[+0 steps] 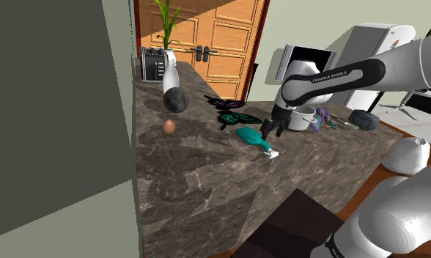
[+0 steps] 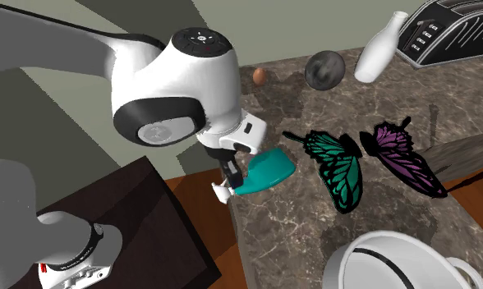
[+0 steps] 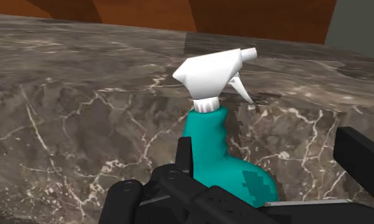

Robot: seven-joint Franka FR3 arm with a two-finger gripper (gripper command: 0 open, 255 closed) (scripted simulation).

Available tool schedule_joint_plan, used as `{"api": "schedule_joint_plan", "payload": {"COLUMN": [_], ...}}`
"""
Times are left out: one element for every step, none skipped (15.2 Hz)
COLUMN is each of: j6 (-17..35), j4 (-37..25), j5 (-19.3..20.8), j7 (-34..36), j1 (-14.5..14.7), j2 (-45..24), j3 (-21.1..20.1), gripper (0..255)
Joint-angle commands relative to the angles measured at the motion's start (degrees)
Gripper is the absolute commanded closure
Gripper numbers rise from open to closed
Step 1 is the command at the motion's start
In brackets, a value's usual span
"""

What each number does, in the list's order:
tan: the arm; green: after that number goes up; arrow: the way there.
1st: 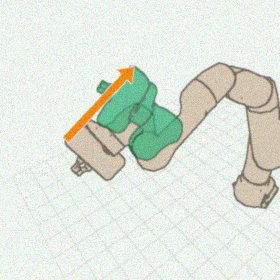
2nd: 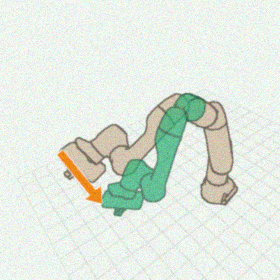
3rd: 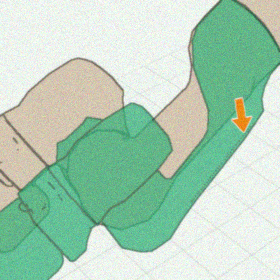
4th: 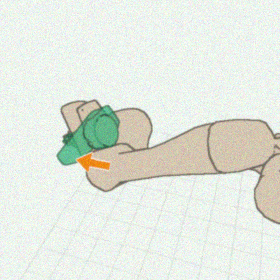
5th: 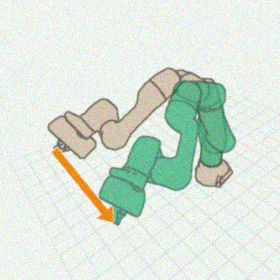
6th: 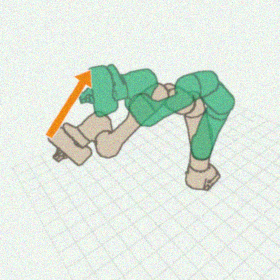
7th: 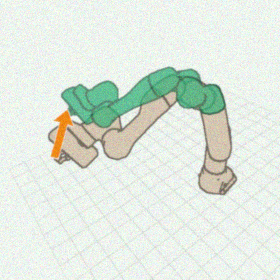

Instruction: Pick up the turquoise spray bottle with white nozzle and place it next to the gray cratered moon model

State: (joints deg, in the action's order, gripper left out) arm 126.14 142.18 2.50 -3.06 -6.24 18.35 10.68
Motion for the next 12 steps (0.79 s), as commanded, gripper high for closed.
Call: {"api": "schedule_joint_plan", "payload": {"j6": [3.4,5.0,6.5,7.0,7.8,8.7,9.5,10.3,11.2,12.0,13.3,13.3], "j4": [-1.1,-1.6,-2.2,-2.4,-2.1,-1.8,-1.5,-1.2,-1.0,-0.7,-0.4,-0.4], "j5": [0.5,0.7,0.8,0.8,0.7,0.6,0.5,0.3,0.2,0.0,-0.2,-0.2], "j7": [-0.8,-1.1,-1.4,-1.5,-1.5,-1.6,-1.7,-1.8,-1.9,-2.1,-2.3,-2.3], "j1": [-0.7,-0.9,-1.2,-1.3,-1.3,-1.3,-1.2,-1.2,-1.2,-1.2,-1.1,-1.1], "j2": [-4.1,-6.0,-8.0,-8.6,-9.1,-9.6,-10.2,-10.8,-11.4,-12.0,-13.0,-13.0], "j3": [1.0,1.4,1.8,2.0,2.0,2.1,2.1,2.2,2.2,2.2,2.3,2.3], "gripper": [0,0,0,0,0,0,0,0,0,0,0,0]}}
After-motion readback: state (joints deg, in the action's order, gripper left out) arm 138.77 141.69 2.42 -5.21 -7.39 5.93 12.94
